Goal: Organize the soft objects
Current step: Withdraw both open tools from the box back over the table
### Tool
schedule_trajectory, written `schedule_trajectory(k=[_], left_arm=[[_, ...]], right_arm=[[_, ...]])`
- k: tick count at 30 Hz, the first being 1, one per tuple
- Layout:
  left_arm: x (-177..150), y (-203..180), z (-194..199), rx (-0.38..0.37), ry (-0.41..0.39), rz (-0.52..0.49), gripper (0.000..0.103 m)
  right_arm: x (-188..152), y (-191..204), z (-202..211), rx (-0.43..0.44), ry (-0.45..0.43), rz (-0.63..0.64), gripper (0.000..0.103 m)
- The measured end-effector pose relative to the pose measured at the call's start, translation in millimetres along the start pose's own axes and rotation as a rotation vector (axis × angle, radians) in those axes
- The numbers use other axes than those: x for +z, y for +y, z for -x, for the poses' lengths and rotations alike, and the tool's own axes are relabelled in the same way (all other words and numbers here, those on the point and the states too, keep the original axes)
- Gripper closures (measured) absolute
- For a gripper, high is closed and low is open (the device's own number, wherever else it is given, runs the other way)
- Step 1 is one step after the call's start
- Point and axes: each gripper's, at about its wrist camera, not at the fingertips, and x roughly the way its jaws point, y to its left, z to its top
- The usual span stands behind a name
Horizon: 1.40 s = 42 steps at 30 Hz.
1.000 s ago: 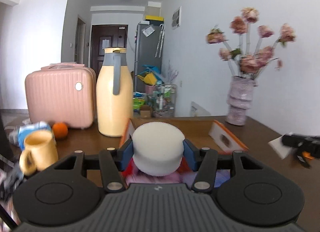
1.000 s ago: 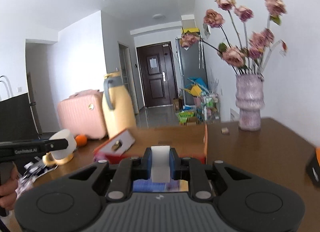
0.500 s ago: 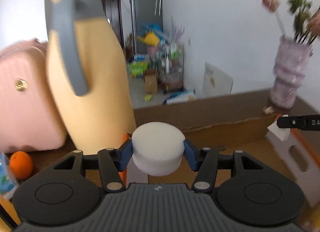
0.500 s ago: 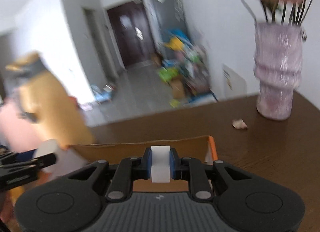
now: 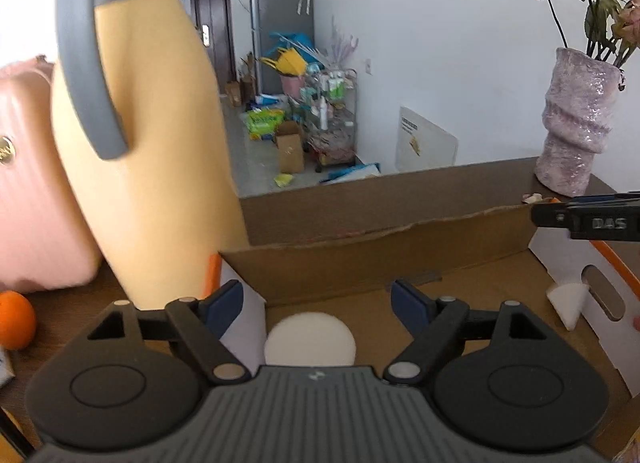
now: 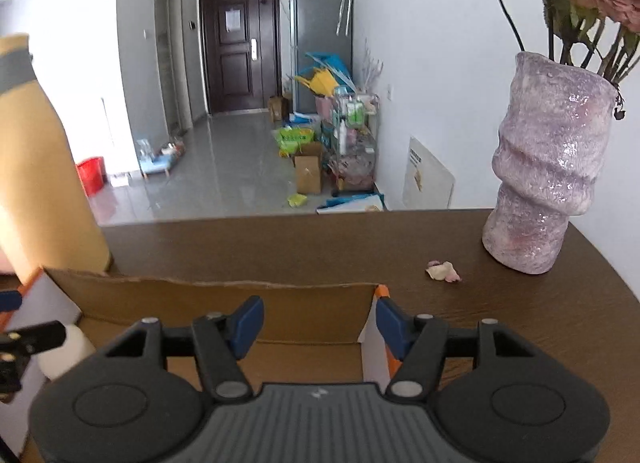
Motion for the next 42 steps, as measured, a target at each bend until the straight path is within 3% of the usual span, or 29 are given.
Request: schedule_trajectory(k=[4, 8, 10, 17, 21, 30, 35, 42], left_arm=[[6.0, 10.5, 37.2, -0.014, -0.056, 0.031, 0.016], [9.3, 19.4, 88.3, 0.017, -0.115, 0.044, 0.015], [8.3, 21.6, 115.0, 0.034, -0.144, 0.052, 0.013], [-27.8, 12.3, 207.9, 0.087, -0.236, 0.054, 0.007], [-71.9, -2.7, 259.4, 0.154, -0.305, 0.079, 0.004], [-201.0, -36.3, 353.9, 0.134, -0.414, 0.116, 0.0], [-271.3, -49.1, 375.5, 0.183, -0.372, 0.111, 0.0], [-334.5, -62.4, 408.2, 0.129, -0.348, 0.087, 0.0]], right_arm=[[5.4, -4.4, 24.1, 0.057, -0.029, -0.024, 0.04], [12.2, -4.5, 76.2, 0.093, -0.088, 0.017, 0.027], [12.7, -8.1, 106.4, 0.101, -0.116, 0.03, 0.025], [-15.3, -29.3, 200.0, 0.144, -0.184, 0.035, 0.016], [-54.9, -40.8, 244.6, 0.16, -0.219, 0.032, 0.016], [-197.6, -40.7, 347.3, 0.23, -0.331, 0.007, 0.007], [-266.2, -31.1, 379.8, 0.269, -0.348, 0.014, 0.004], [-347.2, -17.1, 421.8, 0.268, -0.408, 0.016, 0.004]])
